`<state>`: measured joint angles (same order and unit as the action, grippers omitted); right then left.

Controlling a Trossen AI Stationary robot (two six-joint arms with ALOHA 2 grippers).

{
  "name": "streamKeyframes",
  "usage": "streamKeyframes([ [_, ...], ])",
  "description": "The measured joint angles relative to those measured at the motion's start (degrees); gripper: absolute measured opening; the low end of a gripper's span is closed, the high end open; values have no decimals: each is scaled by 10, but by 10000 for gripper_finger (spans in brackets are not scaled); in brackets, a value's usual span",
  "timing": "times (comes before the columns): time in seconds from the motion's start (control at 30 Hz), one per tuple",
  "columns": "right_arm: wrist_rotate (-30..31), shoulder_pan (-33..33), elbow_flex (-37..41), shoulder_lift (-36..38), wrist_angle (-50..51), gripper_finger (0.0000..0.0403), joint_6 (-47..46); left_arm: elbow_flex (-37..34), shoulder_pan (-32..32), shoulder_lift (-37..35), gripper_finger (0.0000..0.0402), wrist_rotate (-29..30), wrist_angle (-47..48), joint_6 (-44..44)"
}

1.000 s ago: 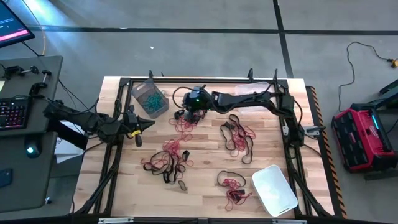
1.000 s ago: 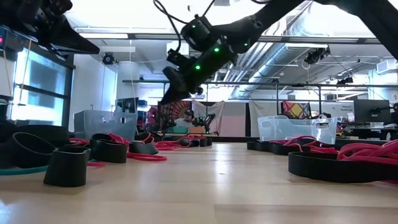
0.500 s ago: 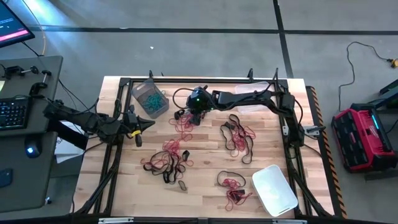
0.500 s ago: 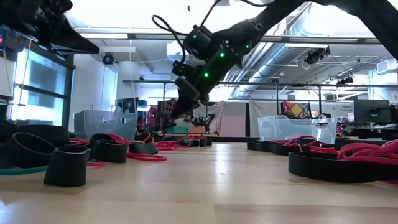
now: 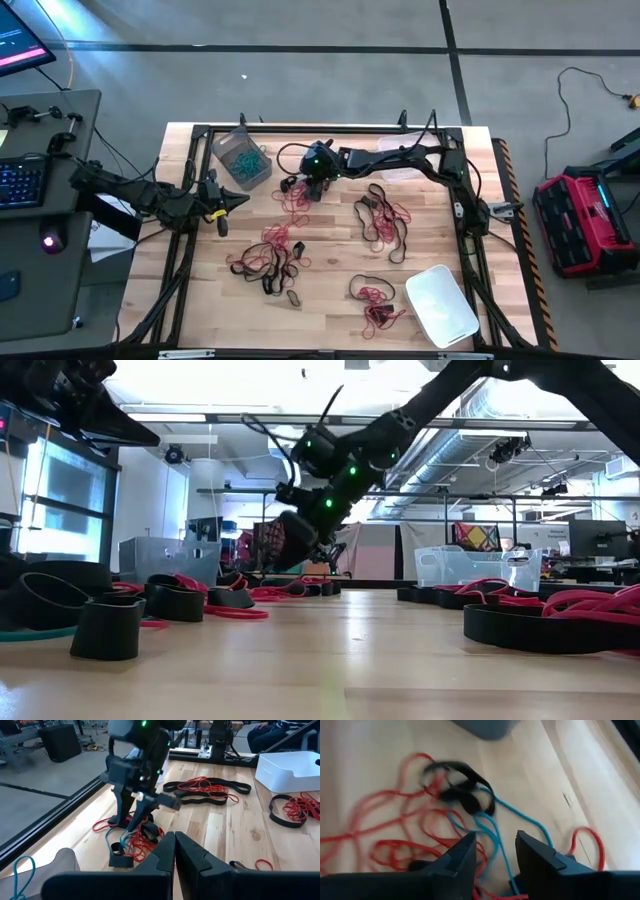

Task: Sort rubber bands into baskets
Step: Put the blue rubber band into the black bin

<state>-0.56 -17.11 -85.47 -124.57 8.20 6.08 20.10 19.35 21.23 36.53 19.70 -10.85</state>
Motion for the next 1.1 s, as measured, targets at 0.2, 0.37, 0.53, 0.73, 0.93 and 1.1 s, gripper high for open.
streamKeyframes([
  [0.2, 5, -3, 0, -8, -2, 124, 2, 0, 0, 0, 3, 0, 0, 0],
  [0.37, 5, -3, 0, -8, -3, 123, 0, 0, 0, 0, 3, 0, 0, 0],
  [0.53, 8, -3, 0, -8, 0, 93, 3, 0, 0, 0, 3, 0, 0, 0],
  [0.73, 3, -1, 0, -8, 11, 8, 8, 0, 0, 0, 3, 1, 0, 0],
  [0.93, 1, 19, -46, -7, 72, 3, 14, 0, 0, 0, 3, 1, -1, 1],
  [1.1, 40, 44, -91, -7, 89, 4, 10, 0, 0, 0, 3, 1, 0, 1],
])
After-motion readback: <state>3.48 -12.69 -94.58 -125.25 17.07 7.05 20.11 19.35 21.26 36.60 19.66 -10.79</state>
